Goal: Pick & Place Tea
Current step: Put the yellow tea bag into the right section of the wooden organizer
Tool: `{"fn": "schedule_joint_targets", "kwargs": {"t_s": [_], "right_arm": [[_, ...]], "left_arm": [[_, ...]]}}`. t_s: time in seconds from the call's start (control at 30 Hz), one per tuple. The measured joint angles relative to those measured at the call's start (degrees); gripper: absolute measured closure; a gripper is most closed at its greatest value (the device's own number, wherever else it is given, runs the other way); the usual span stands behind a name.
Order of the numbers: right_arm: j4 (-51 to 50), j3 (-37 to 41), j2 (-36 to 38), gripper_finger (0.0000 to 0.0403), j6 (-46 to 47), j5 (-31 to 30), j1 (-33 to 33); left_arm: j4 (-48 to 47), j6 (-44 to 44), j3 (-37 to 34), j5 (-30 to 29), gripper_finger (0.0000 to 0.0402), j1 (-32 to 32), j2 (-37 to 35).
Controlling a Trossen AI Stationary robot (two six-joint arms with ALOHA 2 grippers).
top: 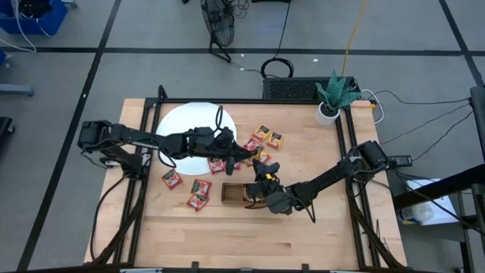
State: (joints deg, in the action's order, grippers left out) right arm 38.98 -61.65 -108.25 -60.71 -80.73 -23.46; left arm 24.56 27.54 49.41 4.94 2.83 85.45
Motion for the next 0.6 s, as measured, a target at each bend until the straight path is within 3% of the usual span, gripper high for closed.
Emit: {"fn": "schedule_joint_targets", "kwargs": {"t_s": [0.1, 0.2, 0.6], "right_arm": [[0.0, 0.0, 0.0, 0.0399, 0.0, 0.1, 0.0], [0.0, 0.0, 0.0, 0.0399, 0.0, 0.2, 0.0], [-0.2, 0.0, 0.0, 0.0399, 1.4, 0.0, 0.0]], "left_arm": [[0.0, -0.9, 0.0, 1.1, 0.0394, 0.0, 0.0], [-0.1, 0.1, 0.0, 3.0, 0.0392, 0.7, 0.0], [-5.5, 3.6, 1.8, 11.3, 0.0289, 4.3, 0.0]]}}
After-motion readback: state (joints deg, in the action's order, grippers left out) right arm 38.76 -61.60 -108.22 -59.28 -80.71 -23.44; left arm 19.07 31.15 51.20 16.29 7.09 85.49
